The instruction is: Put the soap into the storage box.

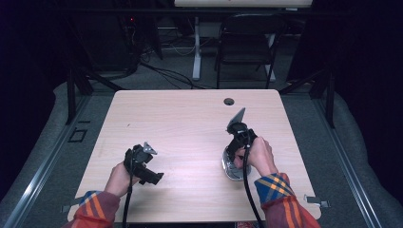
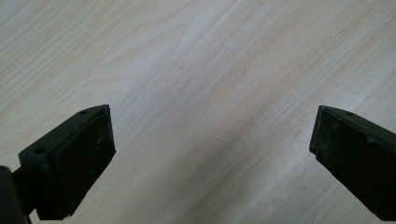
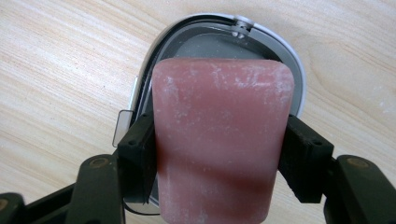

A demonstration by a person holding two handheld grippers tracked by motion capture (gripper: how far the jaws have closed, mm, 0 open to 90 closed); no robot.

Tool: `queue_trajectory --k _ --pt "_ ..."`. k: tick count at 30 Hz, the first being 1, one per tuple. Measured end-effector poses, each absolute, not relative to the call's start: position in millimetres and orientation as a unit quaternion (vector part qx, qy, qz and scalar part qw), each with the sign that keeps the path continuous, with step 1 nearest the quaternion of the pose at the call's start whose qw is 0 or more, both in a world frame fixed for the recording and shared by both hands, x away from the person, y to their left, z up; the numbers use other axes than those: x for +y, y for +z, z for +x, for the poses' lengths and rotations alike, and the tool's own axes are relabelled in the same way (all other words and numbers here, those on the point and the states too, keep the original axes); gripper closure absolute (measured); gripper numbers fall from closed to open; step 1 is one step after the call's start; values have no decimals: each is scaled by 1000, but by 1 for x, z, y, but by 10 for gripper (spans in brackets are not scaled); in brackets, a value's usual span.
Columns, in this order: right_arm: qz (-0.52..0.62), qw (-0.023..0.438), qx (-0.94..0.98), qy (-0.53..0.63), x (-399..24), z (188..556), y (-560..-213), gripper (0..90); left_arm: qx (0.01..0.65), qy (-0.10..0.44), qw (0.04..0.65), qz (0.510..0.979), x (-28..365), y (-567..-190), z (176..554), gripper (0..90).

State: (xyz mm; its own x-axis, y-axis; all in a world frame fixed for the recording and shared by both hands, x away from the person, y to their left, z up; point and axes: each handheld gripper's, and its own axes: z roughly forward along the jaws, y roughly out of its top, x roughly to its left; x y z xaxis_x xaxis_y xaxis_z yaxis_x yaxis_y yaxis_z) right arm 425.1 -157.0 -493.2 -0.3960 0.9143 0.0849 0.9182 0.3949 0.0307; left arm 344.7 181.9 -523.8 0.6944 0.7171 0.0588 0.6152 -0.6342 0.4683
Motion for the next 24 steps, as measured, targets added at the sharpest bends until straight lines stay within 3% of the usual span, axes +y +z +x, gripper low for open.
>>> queue_trajectory --k 24 --pt "-560 27 -827 -45 -164 422 -489 386 370 120 209 897 182 -524 345 1"
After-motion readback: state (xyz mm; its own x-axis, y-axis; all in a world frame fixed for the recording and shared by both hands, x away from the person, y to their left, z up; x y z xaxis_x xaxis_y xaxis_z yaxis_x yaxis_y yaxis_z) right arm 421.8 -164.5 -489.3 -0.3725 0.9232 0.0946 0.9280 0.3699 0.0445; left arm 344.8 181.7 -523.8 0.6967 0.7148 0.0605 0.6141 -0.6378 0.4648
